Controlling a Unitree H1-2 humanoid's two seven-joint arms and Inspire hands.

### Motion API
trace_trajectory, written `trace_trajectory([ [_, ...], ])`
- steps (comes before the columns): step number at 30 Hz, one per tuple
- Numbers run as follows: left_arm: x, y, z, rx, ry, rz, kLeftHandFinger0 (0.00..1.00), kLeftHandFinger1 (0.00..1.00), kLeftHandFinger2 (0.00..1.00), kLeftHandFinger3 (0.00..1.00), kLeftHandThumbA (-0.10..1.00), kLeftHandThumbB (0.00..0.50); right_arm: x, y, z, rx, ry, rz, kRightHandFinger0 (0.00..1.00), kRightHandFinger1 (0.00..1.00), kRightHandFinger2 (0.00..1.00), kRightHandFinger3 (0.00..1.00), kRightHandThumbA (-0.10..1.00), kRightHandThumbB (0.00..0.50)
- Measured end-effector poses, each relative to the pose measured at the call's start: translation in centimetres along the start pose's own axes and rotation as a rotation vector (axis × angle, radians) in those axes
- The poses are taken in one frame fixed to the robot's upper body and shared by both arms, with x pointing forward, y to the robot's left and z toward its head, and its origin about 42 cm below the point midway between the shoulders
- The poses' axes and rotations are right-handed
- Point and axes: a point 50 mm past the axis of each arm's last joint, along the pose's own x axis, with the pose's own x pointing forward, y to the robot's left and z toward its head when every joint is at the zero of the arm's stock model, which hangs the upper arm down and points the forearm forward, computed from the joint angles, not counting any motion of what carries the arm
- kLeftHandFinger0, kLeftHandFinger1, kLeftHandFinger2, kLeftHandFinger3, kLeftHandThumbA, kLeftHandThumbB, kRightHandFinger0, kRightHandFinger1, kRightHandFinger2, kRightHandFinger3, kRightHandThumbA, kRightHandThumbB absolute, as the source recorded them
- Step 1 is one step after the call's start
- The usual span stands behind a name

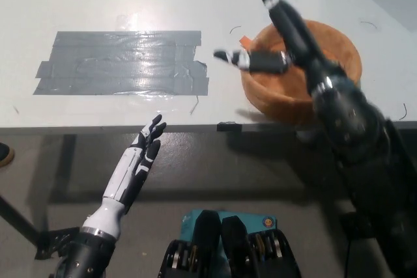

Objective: An emotional support dumpling is kept in a soft plate infront in the middle of the desk infront of the robot. The robot extends its right arm to pick up the dumpling and hands it to a person

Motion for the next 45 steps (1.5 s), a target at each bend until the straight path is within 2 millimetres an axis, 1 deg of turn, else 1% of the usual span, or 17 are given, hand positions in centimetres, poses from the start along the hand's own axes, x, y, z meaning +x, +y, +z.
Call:
trace_trajectory([
  [4, 0.0, -0.1, -0.3, -0.002, 0.010, -0.001, 1.00, 1.00, 1.00, 1.00, 1.00, 0.122, -5.2, 1.2, -0.8, 0.047, 0.024, -0.003, 1.00, 1.00, 1.00, 1.00, 0.89, 0.486],
  [5, 0.0, -0.1, -0.3, -0.002, 0.012, -0.001, 1.00, 1.00, 1.00, 1.00, 1.00, 0.135, -6.5, 1.5, -0.9, 0.058, 0.031, -0.003, 1.00, 1.00, 1.00, 1.00, 0.90, 0.480],
  [7, 0.0, -0.1, -0.4, -0.003, 0.014, -0.001, 1.00, 1.00, 1.00, 1.00, 1.00, 0.129, -9.0, 1.9, -1.0, 0.074, 0.042, -0.001, 1.00, 1.00, 1.00, 1.00, 0.92, 0.462],
  [8, 0.0, -0.1, -0.4, -0.004, 0.015, -0.001, 1.00, 1.00, 1.00, 1.00, 1.00, 0.117, -10.3, 2.0, -0.9, 0.081, 0.044, -0.002, 1.00, 1.00, 1.00, 1.00, 0.91, 0.437],
  [9, 0.0, 0.0, -0.5, -0.005, 0.016, -0.001, 1.00, 1.00, 1.00, 1.00, 1.00, 0.114, -11.5, 2.1, -0.8, 0.087, 0.045, -0.002, 1.00, 1.00, 1.00, 1.00, 0.96, 0.484],
  [13, 0.1, 0.2, -0.4, -0.014, 0.014, 0.007, 1.00, 1.00, 1.00, 1.00, 1.00, 0.106, -16.3, 2.0, -0.5, 0.107, 0.050, 0.004, 1.00, 1.00, 1.00, 1.00, 0.90, 0.452],
  [15, -0.1, 0.2, -0.5, -0.019, 0.017, 0.008, 1.00, 1.00, 1.00, 1.00, 1.00, 0.104, -18.1, 2.5, -1.9, 0.120, 0.104, 0.025, 1.00, 1.00, 1.00, 1.00, 0.83, 0.430],
  [16, -0.2, 0.2, -0.6, -0.022, 0.018, 0.008, 1.00, 1.00, 1.00, 1.00, 1.00, 0.115, -18.6, 2.7, -2.5, 0.127, 0.125, 0.033, 1.00, 1.00, 1.00, 1.00, 0.80, 0.422],
  [17, -0.4, 0.0, -0.7, -0.028, 0.023, 0.009, 1.00, 1.00, 1.00, 1.00, 1.00, 0.119, -19.3, 3.2, -3.6, 0.139, 0.164, 0.046, 1.00, 1.00, 1.00, 1.00, 0.78, 0.427],
  [21, -1.2, -0.3, -0.9, -0.042, 0.032, 0.011, 1.00, 1.00, 1.00, 1.00, 1.00, 0.133, -20.5, 4.2, -5.6, 0.170, 0.233, 0.074, 1.00, 1.00, 1.00, 1.00, 0.78, 0.434],
  [23, -1.6, -0.3, -1.1, -0.046, 0.041, 0.012, 1.00, 1.00, 1.00, 1.00, 1.00, 0.117, -20.8, 4.6, -6.3, 0.183, 0.248, 0.084, 1.00, 1.00, 1.00, 1.00, 0.80, 0.449],
  [26, -2.0, -0.5, -1.3, -0.049, 0.048, 0.011, 1.00, 1.00, 1.00, 1.00, 1.00, 0.095, -21.3, 4.8, -6.5, 0.191, 0.250, 0.086, 1.00, 1.00, 1.00, 1.00, 0.81, 0.460],
  [31, -2.9, -0.7, -1.3, -0.053, 0.056, 0.007, 1.00, 1.00, 1.00, 1.00, 1.00, 0.101, -22.4, 5.2, -6.6, 0.207, 0.263, 0.091, 1.00, 1.00, 1.00, 1.00, 0.79, 0.448],
  [35, -3.2, -0.9, -1.3, -0.055, 0.057, 0.003, 1.00, 1.00, 1.00, 1.00, 1.00, 0.088, -23.3, 5.6, -6.7, 0.215, 0.275, 0.097, 1.00, 1.00, 1.00, 1.00, 0.79, 0.437],
  [37, -3.4, -1.1, -1.4, -0.058, 0.061, 0.000, 1.00, 1.00, 1.00, 1.00, 1.00, 0.090, -23.6, 5.7, -6.7, 0.217, 0.277, 0.098, 1.00, 1.00, 1.00, 1.00, 0.79, 0.430],
  [42, -4.0, -1.6, -1.7, -0.067, 0.076, -0.003, 1.00, 1.00, 1.00, 1.00, 1.00, 0.148, -24.1, 5.9, -6.7, 0.224, 0.284, 0.106, 1.00, 1.00, 1.00, 1.00, 0.80, 0.427],
  [45, -4.0, -1.5, -1.7, -0.067, 0.076, -0.001, 1.00, 1.00, 1.00, 1.00, 1.00, 0.135, -23.9, 5.9, -6.7, 0.223, 0.279, 0.108, 1.00, 1.00, 1.00, 1.00, 0.81, 0.427],
])
